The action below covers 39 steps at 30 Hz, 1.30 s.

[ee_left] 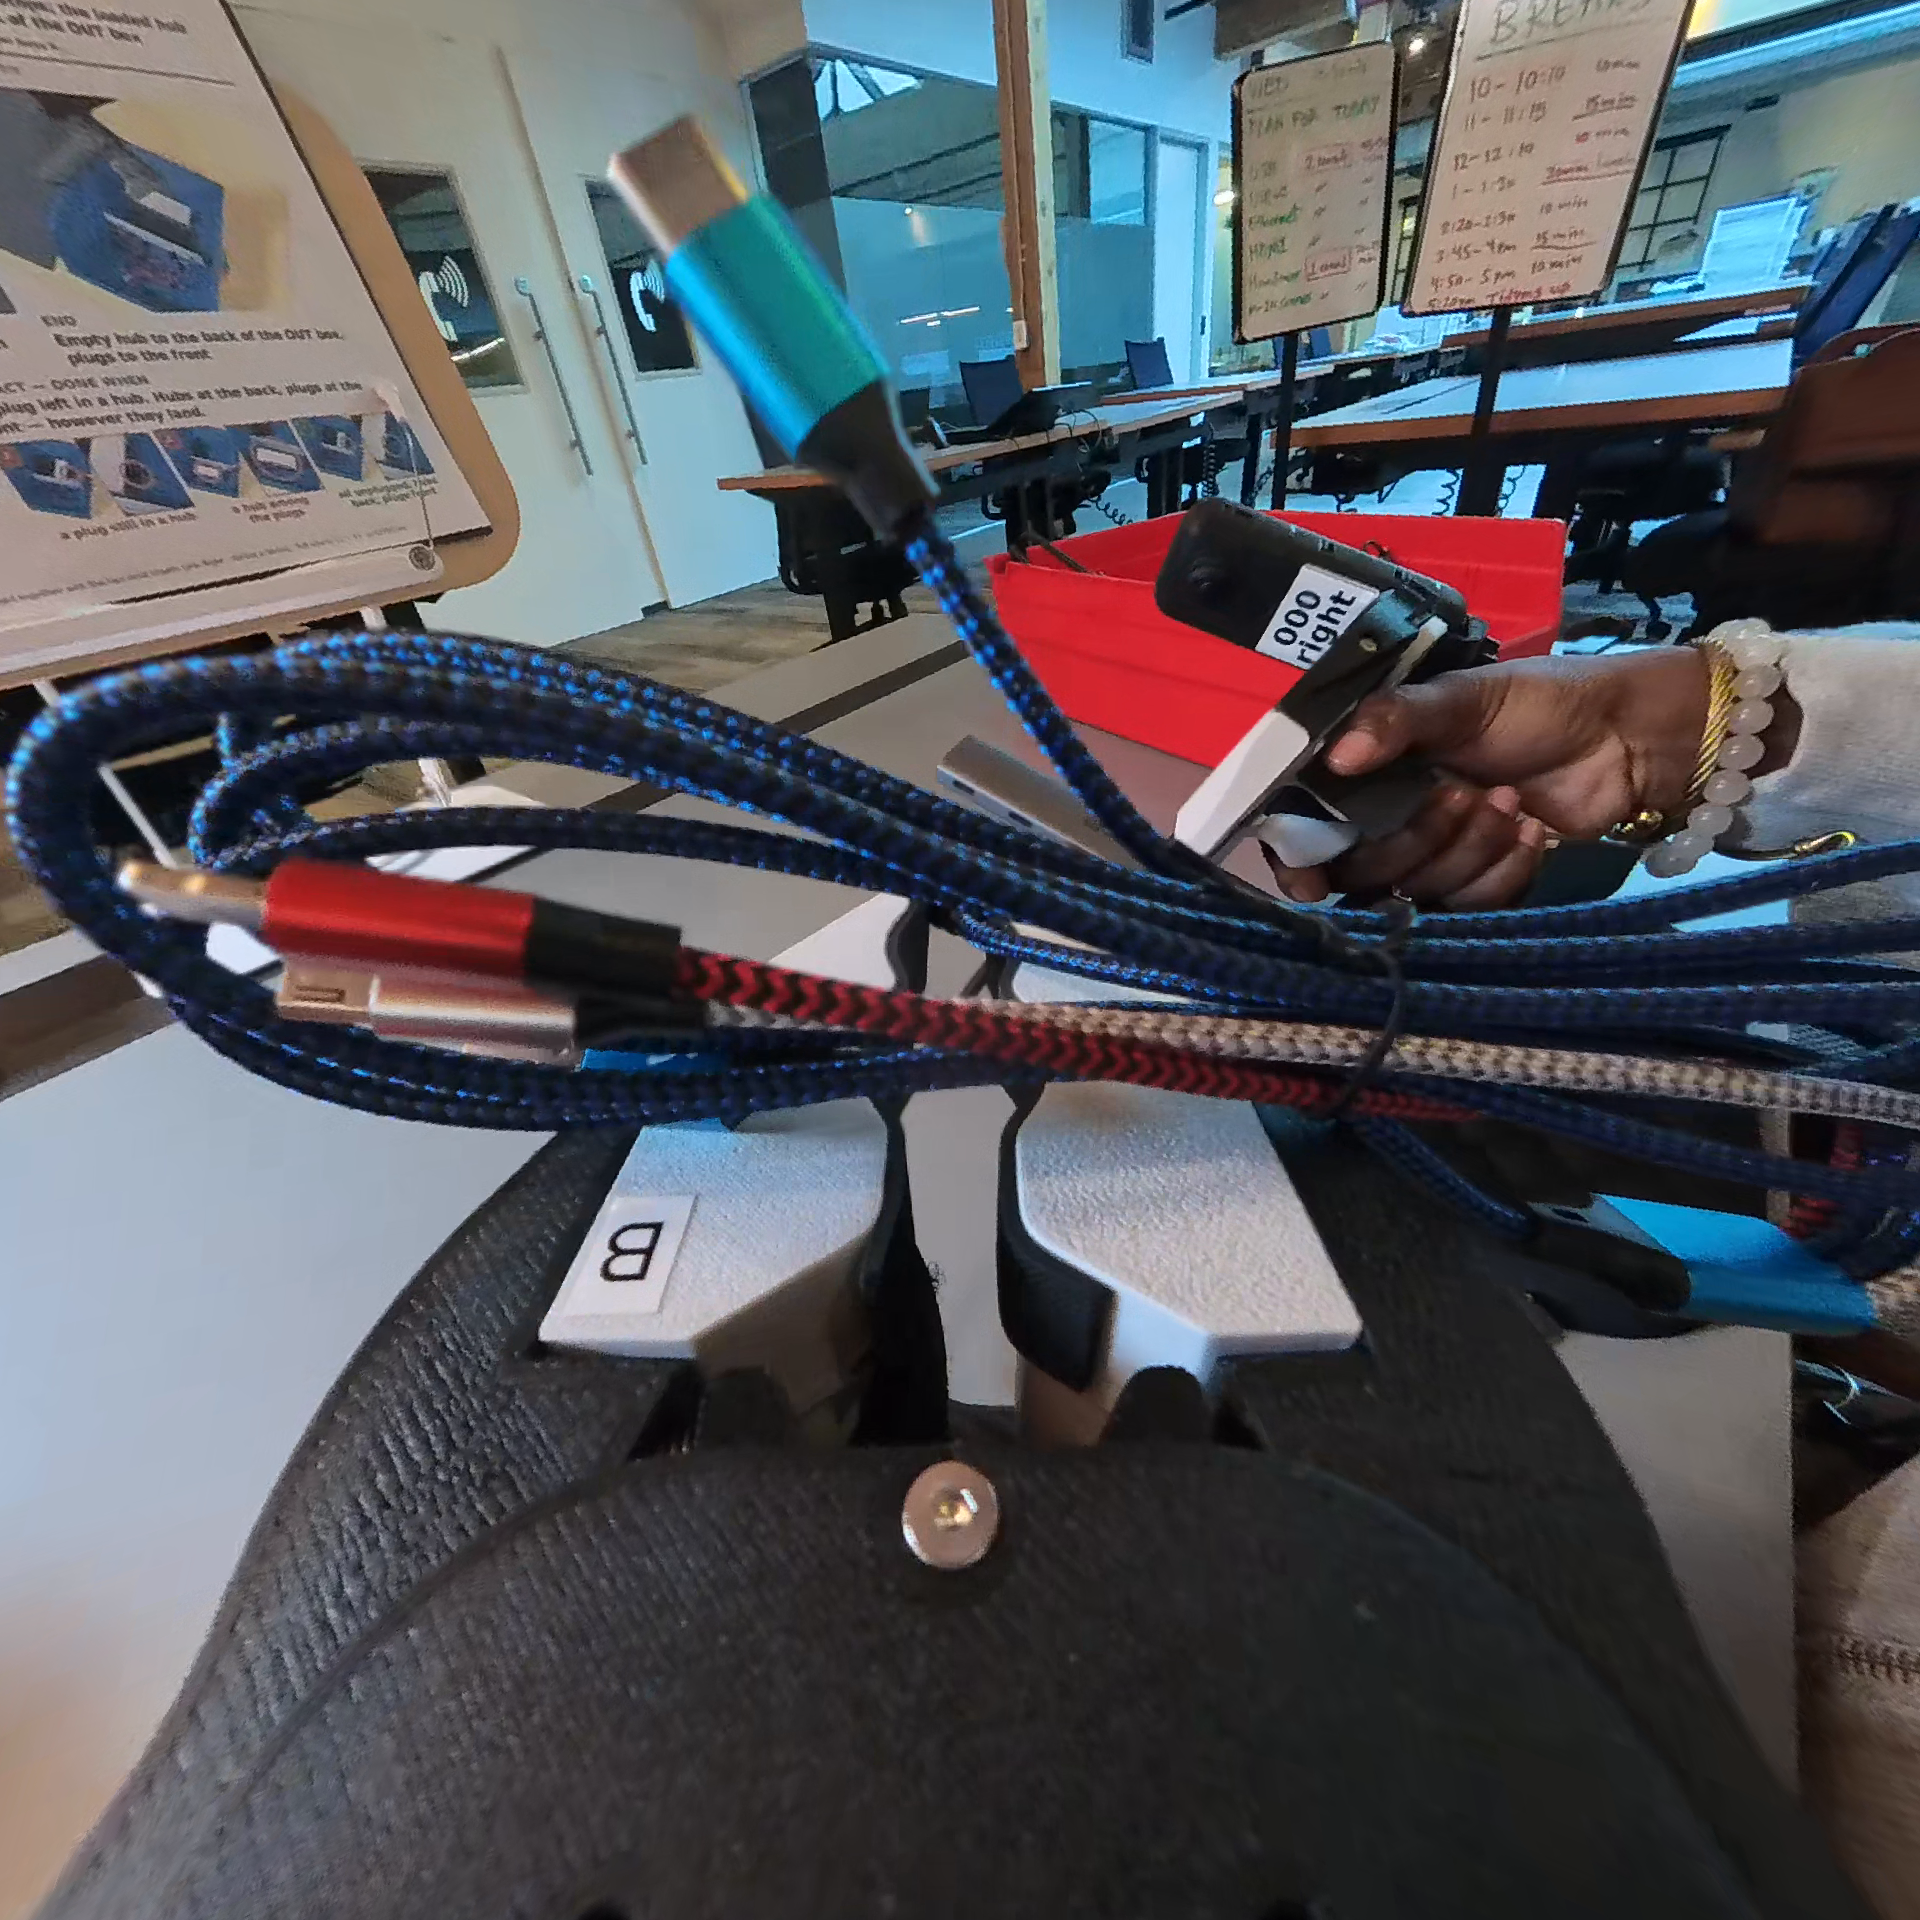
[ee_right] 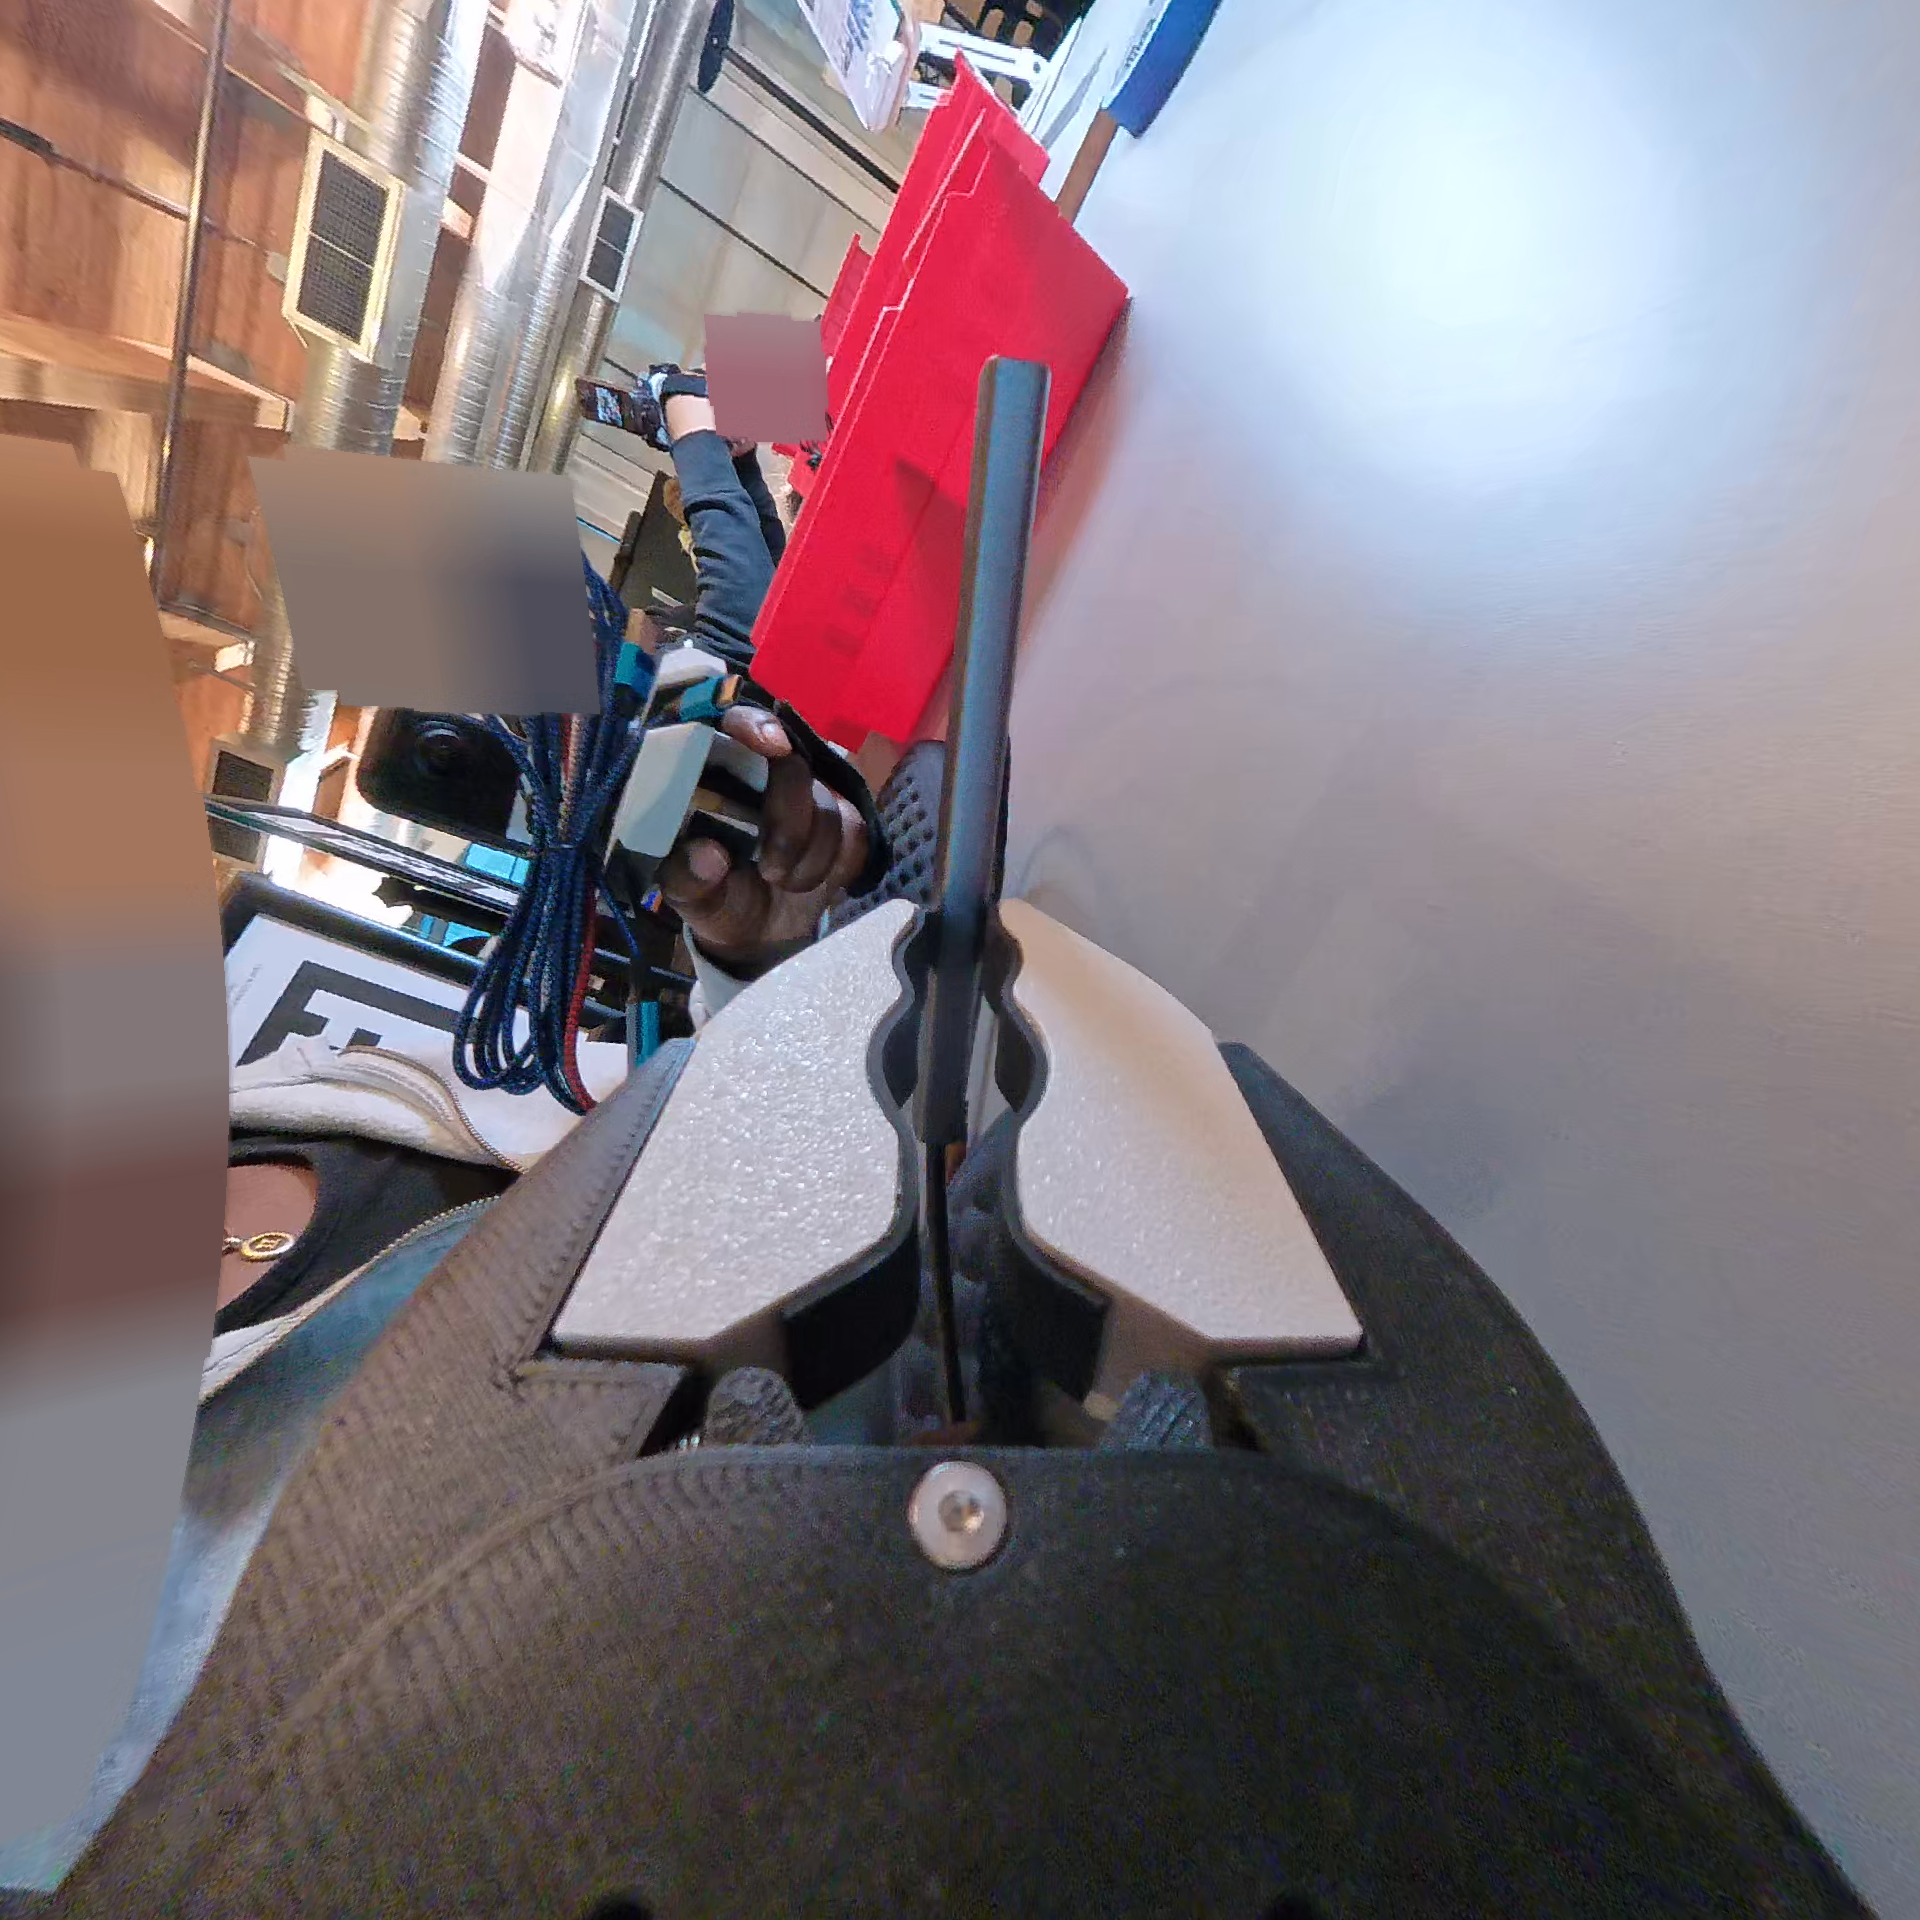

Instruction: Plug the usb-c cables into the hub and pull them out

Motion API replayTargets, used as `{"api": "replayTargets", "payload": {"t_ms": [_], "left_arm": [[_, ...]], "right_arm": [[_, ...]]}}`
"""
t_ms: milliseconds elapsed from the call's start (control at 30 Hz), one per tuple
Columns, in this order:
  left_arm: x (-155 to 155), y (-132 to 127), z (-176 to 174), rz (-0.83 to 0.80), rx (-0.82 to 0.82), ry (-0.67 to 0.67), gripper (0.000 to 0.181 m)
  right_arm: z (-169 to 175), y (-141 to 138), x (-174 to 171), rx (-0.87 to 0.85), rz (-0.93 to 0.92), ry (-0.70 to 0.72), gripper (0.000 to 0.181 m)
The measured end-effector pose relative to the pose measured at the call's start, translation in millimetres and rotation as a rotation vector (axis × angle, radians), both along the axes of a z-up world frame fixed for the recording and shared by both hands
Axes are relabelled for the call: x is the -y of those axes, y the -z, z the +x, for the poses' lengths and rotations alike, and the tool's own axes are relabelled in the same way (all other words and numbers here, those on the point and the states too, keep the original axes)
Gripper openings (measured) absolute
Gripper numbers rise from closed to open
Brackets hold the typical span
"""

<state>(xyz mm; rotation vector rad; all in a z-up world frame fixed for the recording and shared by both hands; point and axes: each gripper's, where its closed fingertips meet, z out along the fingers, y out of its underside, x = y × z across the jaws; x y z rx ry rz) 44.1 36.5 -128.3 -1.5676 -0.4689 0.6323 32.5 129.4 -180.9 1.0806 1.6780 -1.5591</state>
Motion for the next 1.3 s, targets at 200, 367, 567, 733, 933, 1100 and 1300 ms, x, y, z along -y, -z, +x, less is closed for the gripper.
{"api": "replayTargets", "payload": {"t_ms": [200, 367, 567, 733, 933, 1100, 1300], "left_arm": [[1, 1, 0, 0.002, -0.007, 0.001, 0.01], [0, 1, 1, 0.005, -0.011, 0.01, 0.01], [-3, 3, 3, -0.007, -0.012, 0.026, 0.01], [-5, 3, 4, 0.0, -0.014, 0.039, 0.01], [-4, 2, 5, 0.006, -0.019, 0.042, 0.01], [-3, 2, 5, 0.008, -0.019, 0.043, 0.01], [-3, 2, 4, 0.008, -0.021, 0.041, 0.01]], "right_arm": [[3, -12, 8, -0.006, -0.047, -0.008, 0.009], [4, -25, 15, -0.021, -0.09, -0.007, 0.009], [7, -38, 23, -0.041, -0.123, -0.011, 0.009], [7, -46, 27, -0.046, -0.139, -0.011, 0.009], [8, -53, 33, -0.054, -0.147, -0.022, 0.009], [8, -54, 37, -0.056, -0.148, -0.028, 0.009], [6, -52, 34, -0.067, -0.131, -0.014, 0.009]]}}
